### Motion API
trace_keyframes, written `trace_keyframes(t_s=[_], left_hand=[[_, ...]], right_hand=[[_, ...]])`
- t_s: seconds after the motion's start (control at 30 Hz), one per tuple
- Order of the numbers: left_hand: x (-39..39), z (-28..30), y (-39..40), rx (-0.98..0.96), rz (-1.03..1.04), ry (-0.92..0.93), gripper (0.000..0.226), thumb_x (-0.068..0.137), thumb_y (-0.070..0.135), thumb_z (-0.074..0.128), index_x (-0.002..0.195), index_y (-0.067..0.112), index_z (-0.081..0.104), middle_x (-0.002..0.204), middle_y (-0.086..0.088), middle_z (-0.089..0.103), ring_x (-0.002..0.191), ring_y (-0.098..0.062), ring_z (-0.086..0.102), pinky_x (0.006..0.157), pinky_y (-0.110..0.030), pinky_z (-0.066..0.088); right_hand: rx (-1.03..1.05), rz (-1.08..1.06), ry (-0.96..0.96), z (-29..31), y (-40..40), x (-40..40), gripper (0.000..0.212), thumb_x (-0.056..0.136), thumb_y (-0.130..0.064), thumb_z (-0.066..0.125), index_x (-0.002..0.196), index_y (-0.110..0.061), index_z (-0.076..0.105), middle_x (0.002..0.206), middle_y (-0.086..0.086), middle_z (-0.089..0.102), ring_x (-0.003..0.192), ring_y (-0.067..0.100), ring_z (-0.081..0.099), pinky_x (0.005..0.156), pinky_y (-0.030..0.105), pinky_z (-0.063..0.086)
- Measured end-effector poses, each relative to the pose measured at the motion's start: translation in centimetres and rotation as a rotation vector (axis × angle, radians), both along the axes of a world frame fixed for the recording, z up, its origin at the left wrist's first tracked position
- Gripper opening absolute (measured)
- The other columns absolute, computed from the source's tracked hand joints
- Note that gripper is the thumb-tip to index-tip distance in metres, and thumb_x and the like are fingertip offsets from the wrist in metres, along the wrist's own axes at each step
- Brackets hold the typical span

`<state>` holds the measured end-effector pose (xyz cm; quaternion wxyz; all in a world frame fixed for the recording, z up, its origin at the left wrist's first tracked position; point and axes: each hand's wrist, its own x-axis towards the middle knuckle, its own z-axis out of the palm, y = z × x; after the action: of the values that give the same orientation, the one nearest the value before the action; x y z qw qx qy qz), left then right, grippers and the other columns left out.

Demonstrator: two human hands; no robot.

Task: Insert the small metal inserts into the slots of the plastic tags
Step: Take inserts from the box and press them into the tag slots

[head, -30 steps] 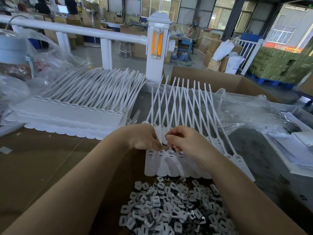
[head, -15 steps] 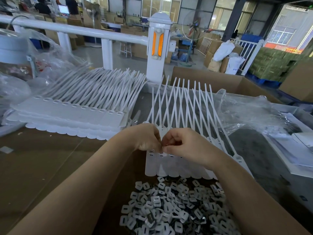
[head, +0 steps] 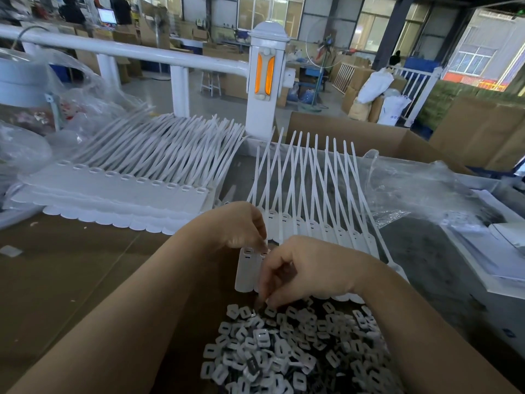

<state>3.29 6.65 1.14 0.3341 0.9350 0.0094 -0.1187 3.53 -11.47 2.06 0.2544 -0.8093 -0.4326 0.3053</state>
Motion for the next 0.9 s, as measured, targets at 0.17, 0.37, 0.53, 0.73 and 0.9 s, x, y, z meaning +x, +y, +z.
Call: trace_keyframes(t_s=[0.17, 0.37, 0.53, 0.73, 0.9], left_hand=[[-0.1, 0.0, 0.1, 0.004, 0.007, 0.007, 0.013, 0.079, 0.025, 0.079, 0.085, 0.025, 0.068, 0.089, 0.006, 0.066, 0.086, -0.011, 0.061, 0.078, -0.030, 0.049], [0.0, 0.1, 0.0, 0.027, -0.007, 0.014, 0.014, 0.078, 0.025, 0.079, 0.083, 0.026, 0.066, 0.084, 0.006, 0.064, 0.081, -0.011, 0.059, 0.071, -0.028, 0.045], [0.1, 0.0, 0.0, 0.033, -0.011, 0.011, 0.014, 0.078, 0.027, 0.080, 0.083, 0.026, 0.067, 0.083, 0.007, 0.064, 0.080, -0.010, 0.059, 0.068, -0.028, 0.043], [0.0, 0.0, 0.3, -0.009, -0.011, 0.026, 0.012, 0.078, 0.028, 0.080, 0.084, 0.025, 0.070, 0.082, 0.007, 0.068, 0.080, -0.010, 0.061, 0.070, -0.027, 0.045], [0.0, 0.3, 0.6, -0.064, 0.017, 0.019, 0.003, 0.083, 0.025, 0.075, 0.083, 0.026, 0.073, 0.077, 0.012, 0.069, 0.077, -0.007, 0.062, 0.065, -0.023, 0.042]], right_hand=[[-0.083, 0.076, -0.084, 0.2, 0.8, -0.8, 0.015, 0.081, -0.025, 0.081, 0.094, -0.029, 0.076, 0.084, -0.006, 0.067, 0.072, 0.002, 0.059, 0.066, 0.016, 0.047], [-0.145, 0.097, -0.157, 0.2, 1.2, -1.3, 0.016, 0.083, -0.027, 0.078, 0.086, -0.037, 0.066, 0.081, -0.012, 0.061, 0.071, 0.001, 0.056, 0.069, 0.025, 0.051], [-0.116, 0.087, -0.105, 0.6, 1.0, -1.3, 0.014, 0.083, -0.024, 0.079, 0.080, -0.031, 0.067, 0.073, -0.018, 0.061, 0.068, -0.003, 0.056, 0.066, 0.020, 0.050], [-0.046, 0.085, 0.006, 0.8, 0.6, -1.1, 0.016, 0.083, -0.018, 0.080, 0.079, -0.028, 0.067, 0.069, -0.025, 0.062, 0.066, -0.007, 0.058, 0.063, 0.010, 0.045], [-0.006, 0.045, 0.048, 0.7, 0.0, -0.4, 0.007, 0.086, -0.016, 0.077, 0.089, -0.018, 0.072, 0.080, -0.008, 0.069, 0.070, 0.001, 0.061, 0.067, 0.016, 0.049]])
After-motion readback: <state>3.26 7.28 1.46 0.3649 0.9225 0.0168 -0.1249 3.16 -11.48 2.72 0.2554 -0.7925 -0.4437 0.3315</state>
